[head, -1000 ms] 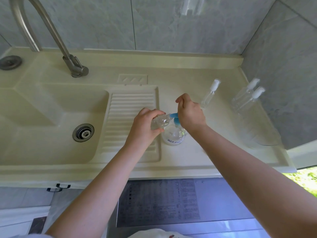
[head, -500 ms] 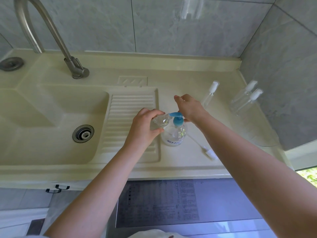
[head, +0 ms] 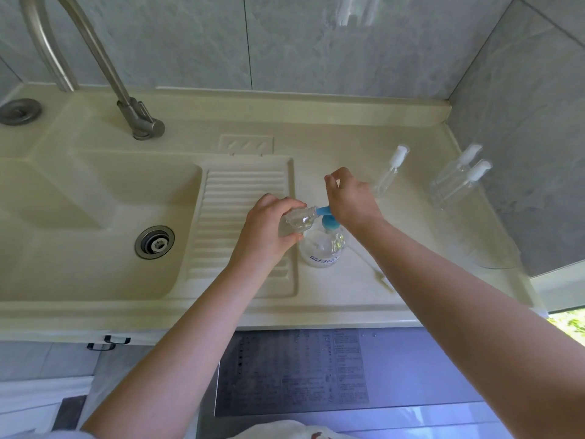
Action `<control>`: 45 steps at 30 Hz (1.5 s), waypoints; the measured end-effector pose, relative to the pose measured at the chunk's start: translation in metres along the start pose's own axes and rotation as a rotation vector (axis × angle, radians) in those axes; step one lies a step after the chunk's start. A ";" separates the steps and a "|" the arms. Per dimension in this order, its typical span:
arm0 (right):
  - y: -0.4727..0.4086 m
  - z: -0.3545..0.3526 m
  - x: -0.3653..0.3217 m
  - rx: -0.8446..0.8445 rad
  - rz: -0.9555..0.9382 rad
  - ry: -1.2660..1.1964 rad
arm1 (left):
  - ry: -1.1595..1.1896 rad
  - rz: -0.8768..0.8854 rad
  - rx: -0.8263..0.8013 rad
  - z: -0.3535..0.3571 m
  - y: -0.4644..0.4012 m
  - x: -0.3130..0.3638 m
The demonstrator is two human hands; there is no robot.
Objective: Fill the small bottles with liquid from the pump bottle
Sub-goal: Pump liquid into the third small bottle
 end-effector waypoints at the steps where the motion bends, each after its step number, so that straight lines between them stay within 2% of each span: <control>1: 0.002 0.002 0.001 0.023 -0.009 0.006 | -0.009 -0.004 -0.008 0.002 0.000 -0.001; 4: 0.003 0.003 0.002 0.053 0.018 -0.063 | -0.007 -0.014 -0.014 0.004 0.001 -0.001; 7: 0.002 -0.002 0.001 0.013 0.058 -0.132 | -0.008 -0.006 -0.010 0.004 0.002 -0.001; 11: 0.002 -0.006 0.000 0.002 0.069 -0.117 | -0.003 -0.012 -0.011 0.002 0.002 -0.001; 16: 0.007 0.001 0.002 0.082 -0.019 -0.003 | 0.006 -0.016 -0.020 0.003 0.002 -0.002; 23: 0.004 -0.002 0.004 0.047 0.063 -0.134 | 0.005 -0.015 -0.007 0.002 0.004 -0.005; 30: 0.006 0.004 0.005 0.110 -0.035 0.067 | 0.010 -0.011 -0.014 0.004 0.003 -0.007; 33: 0.005 0.004 0.006 0.102 -0.030 0.021 | 0.000 -0.013 -0.023 0.006 0.001 -0.005; 38: 0.004 -0.006 0.001 -0.003 0.063 -0.147 | -0.013 -0.012 -0.022 0.006 0.002 -0.004; 41: 0.005 -0.008 0.000 -0.027 0.048 -0.103 | -0.005 -0.008 -0.015 0.005 0.003 -0.005; 45: 0.006 -0.002 0.003 0.067 -0.061 0.040 | 0.008 -0.005 -0.010 0.005 0.004 -0.003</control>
Point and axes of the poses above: each hand's wrist, its own y-axis away from the middle knuckle, its own z-axis out of the palm, x = y × z, the point moved 2 cm from there along -y, towards the middle knuckle, and after that the axes turned 13 degrees about -y, right-handed, at the moved point
